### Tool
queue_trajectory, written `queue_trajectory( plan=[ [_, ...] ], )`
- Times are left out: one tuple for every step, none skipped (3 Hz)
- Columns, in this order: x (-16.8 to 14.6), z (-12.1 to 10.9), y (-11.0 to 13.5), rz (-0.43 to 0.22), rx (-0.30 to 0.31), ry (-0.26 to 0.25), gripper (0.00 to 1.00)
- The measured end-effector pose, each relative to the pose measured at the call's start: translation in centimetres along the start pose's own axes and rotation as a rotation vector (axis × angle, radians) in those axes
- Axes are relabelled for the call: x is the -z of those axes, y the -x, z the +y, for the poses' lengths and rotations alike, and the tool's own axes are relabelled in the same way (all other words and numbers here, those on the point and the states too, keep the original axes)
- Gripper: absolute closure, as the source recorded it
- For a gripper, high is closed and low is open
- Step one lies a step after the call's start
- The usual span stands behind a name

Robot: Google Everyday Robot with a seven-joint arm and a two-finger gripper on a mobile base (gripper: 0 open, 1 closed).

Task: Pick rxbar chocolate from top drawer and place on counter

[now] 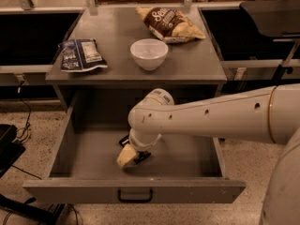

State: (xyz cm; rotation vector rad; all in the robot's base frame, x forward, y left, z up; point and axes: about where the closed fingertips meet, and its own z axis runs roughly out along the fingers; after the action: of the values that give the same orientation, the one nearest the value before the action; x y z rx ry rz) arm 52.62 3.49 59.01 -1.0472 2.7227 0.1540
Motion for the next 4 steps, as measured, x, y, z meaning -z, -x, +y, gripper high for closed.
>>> queue_trajectory(
  plan=[
    [-1.9,0.3,-0.6,0.011,0.004,-0.029,0.18],
    [-1.3,0.4,-0.5,0.012,0.004,-0.03,0.42],
    [-0.4,0.4,-0.2,0.012,0.004,-0.03,0.65],
    [-0.3,0.4,-0.2,0.012,0.004,-0.03,0.89]
  ],
)
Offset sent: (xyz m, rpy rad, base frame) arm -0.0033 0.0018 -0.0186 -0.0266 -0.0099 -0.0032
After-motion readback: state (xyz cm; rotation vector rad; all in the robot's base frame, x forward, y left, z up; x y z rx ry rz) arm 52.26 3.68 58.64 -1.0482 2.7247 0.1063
